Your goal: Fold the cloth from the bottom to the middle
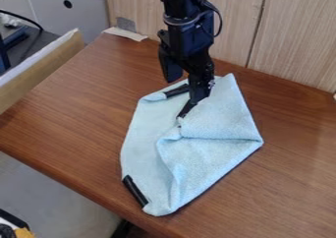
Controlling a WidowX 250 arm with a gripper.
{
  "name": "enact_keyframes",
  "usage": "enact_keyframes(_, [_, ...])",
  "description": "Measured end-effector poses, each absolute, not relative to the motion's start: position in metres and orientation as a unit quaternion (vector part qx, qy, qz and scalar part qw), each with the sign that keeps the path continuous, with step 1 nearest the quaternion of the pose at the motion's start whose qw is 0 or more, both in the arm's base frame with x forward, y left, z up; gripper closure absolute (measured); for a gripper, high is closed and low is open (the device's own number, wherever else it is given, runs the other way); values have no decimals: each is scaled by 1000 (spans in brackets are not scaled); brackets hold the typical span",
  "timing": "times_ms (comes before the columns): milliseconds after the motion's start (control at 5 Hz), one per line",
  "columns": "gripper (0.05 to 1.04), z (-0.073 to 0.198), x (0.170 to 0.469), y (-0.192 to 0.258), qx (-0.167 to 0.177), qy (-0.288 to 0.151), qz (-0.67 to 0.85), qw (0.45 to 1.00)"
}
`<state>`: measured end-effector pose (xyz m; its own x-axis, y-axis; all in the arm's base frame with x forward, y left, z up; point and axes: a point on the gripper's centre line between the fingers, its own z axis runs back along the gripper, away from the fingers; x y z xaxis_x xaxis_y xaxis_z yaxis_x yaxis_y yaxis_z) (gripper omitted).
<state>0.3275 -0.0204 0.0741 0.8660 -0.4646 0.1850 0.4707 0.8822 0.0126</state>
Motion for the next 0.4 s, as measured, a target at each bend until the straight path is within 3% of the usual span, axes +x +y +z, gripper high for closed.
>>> enact_keyframes(400, [84,48,305,-21,-28,-62,-185,980])
